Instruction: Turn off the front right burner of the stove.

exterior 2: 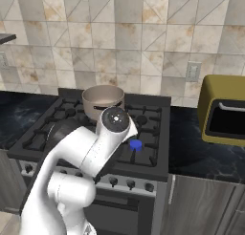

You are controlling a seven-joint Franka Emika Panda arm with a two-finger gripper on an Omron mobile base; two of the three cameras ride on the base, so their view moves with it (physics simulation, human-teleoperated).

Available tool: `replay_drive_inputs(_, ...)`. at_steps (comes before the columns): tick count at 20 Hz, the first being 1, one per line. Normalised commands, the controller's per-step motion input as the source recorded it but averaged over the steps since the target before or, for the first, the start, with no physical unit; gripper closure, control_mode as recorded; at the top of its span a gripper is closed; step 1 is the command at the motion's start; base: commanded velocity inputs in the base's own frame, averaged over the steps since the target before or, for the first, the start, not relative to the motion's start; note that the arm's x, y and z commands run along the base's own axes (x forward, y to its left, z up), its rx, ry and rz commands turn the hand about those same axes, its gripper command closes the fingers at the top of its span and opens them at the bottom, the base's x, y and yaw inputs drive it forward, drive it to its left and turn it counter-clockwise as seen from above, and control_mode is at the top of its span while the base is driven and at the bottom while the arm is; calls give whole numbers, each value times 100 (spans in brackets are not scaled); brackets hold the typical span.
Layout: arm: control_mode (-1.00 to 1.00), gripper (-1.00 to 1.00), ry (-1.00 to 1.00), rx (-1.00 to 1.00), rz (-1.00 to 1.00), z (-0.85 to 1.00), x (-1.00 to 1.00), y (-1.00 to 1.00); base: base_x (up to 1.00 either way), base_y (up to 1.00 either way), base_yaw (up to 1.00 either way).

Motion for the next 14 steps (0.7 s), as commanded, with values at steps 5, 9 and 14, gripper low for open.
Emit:
replay_drive_inputs(5,-100,-100,-22,-13,33,-45,-35,-8,0,0,0)
replay_drive_inputs(9,-100,-100,-16,-8,27,-45,-20,-4,0,0,0)
replay_drive_inputs(14,-100,-100,-16,-6,8,-45,-17,-29,0,0,0)
